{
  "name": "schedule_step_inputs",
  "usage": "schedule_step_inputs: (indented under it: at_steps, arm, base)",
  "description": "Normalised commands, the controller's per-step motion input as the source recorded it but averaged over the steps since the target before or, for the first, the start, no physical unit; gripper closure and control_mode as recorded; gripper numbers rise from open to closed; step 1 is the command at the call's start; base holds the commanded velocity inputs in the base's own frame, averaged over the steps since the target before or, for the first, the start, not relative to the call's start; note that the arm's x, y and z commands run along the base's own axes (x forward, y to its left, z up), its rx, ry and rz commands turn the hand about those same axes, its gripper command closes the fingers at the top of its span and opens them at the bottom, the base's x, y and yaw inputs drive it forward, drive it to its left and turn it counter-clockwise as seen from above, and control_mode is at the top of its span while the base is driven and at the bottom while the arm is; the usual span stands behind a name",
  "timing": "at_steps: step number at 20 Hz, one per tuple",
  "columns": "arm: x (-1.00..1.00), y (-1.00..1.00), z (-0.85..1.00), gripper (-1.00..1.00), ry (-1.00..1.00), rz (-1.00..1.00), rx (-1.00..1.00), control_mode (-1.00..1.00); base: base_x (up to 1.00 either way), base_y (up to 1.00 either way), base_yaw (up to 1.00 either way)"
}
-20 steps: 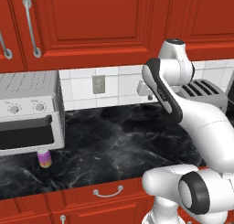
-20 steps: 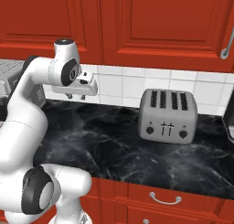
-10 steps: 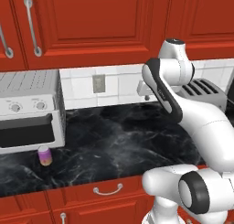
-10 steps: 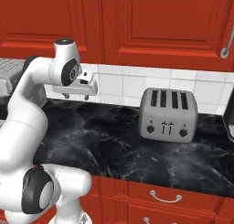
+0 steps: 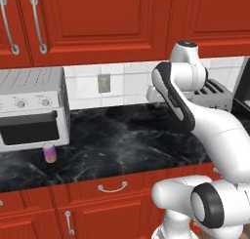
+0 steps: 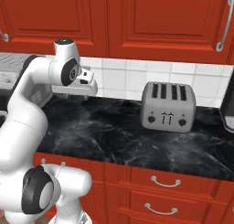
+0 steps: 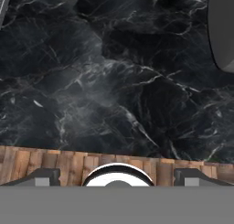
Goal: Four empty soda cans are scattered around the kitchen. Gather all the cans and cluster them next to the stove for recycling.
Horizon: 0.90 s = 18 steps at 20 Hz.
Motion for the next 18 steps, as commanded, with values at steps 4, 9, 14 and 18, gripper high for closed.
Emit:
schedule_step_inputs:
  at_steps: [4,9,14,18]
  arm:
    - [0.0,0.0,0.0,-1.0,0.0,0.0,0.0,1.0]
    - [0.0,0.0,0.0,-1.0,0.0,0.0,0.0,1.0]
    - [0.0,0.0,0.0,-1.0,0.0,0.0,0.0,1.0]
    - [0.0,0.0,0.0,-1.0,0.0,0.0,0.0,1.0]
  base:
    - [-0.23,0.0,0.14]
    - [-0.18,0.0,0.6]
    - [-0.16,0.0,0.81]
    - [-0.13,0.0,0.87]
